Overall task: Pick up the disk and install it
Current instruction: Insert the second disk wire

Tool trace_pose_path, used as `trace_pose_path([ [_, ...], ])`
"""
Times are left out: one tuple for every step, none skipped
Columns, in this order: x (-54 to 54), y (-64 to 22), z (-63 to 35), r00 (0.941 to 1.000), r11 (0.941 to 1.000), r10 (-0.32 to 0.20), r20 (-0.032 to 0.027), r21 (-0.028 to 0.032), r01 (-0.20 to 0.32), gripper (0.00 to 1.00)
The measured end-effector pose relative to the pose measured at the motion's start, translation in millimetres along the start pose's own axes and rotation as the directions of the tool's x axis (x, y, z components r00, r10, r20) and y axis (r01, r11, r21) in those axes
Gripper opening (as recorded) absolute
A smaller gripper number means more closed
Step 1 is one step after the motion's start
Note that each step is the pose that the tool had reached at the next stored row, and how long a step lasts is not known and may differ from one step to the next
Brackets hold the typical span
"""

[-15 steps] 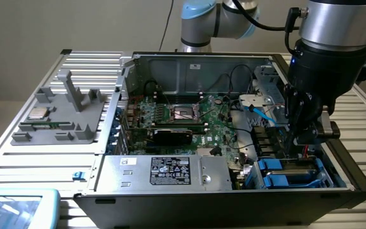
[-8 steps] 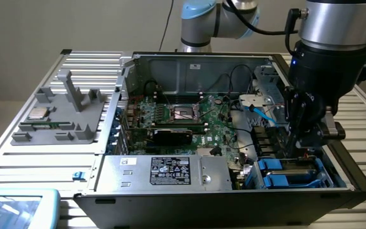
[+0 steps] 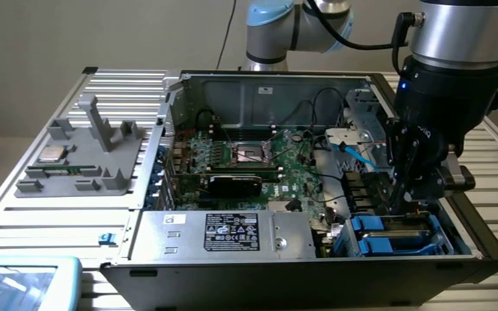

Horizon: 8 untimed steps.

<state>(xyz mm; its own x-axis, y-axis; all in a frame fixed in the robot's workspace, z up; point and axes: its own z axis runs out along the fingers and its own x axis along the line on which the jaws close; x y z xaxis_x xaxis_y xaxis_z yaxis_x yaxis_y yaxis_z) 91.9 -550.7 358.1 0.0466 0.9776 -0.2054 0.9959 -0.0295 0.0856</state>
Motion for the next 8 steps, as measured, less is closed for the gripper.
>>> trace_pose_path([
  [0.0, 0.0, 0.0, 1.0, 1.0, 0.0, 0.0, 0.0003, 0.0, 0.16],
  [0.0, 0.2, 0.1, 1.0, 1.0, 0.0, 0.0, 0.0003, 0.0, 0.16],
  [0.0, 1.7, 0.4, 1.0, 1.0, -0.001, 0.0001, 0.001, 0.001, 0.16],
  [0.1, 4.4, 0.6, 1.0, 1.0, -0.001, 0.0007, 0.0031, 0.001, 0.16],
  [0.4, 7.8, 1.0, 1.0, 1.0, -0.002, 0.0008, 0.0067, 0.002, 0.16],
  [0.6, 11.0, 1.5, 1.0, 0.9999, -0.003, 0.0011, 0.0097, 0.003, 0.16],
  [0.8, 13.0, 2.1, 1.0, 0.9999, -0.003, 0.0011, 0.0116, 0.003, 0.16],
  [1.0, 13.7, 2.9, 1.0, 0.9999, -0.004, 0.0011, 0.0125, 0.004, 0.16],
])
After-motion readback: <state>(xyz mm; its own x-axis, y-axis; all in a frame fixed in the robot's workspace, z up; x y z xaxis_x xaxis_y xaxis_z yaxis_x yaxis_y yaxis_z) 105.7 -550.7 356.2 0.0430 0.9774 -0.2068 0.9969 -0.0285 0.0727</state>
